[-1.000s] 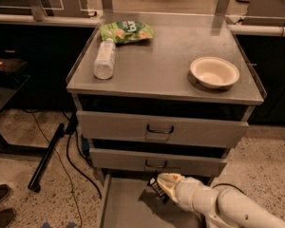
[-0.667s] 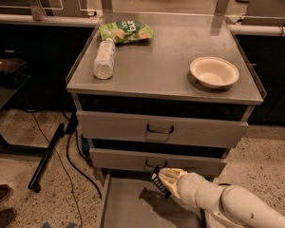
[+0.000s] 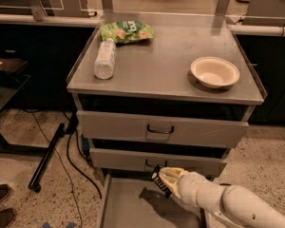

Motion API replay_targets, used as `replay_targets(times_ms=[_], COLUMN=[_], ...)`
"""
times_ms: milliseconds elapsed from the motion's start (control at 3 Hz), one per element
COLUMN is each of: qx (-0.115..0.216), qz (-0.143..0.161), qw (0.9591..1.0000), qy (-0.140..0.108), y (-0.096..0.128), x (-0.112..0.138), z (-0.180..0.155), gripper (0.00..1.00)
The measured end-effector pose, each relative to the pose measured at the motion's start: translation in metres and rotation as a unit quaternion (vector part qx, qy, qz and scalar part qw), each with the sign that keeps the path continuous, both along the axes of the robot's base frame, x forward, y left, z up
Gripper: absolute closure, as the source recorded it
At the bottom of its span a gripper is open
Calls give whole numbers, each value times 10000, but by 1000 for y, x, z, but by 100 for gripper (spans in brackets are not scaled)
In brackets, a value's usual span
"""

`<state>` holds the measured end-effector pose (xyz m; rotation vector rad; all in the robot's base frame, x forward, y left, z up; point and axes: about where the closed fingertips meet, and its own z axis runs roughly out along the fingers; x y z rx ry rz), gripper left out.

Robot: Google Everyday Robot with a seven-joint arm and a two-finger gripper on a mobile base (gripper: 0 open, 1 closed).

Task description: Pick rxbar chocolate from bottom drawer and place on counter

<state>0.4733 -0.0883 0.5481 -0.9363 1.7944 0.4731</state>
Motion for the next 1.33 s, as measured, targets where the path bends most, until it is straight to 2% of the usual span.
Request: replay_targets(times_ms=[333, 667, 1000, 1333], qx=[-99, -284, -260, -157], qz=[-85, -174, -196, -272], qw=[9996, 9973, 9969, 9944], qy=[-234, -657, -710, -1005], y=[-6, -14, -14, -12], x=[0, -1, 2, 19], z=[36, 99, 103, 135], gripper=[100, 100, 100, 100])
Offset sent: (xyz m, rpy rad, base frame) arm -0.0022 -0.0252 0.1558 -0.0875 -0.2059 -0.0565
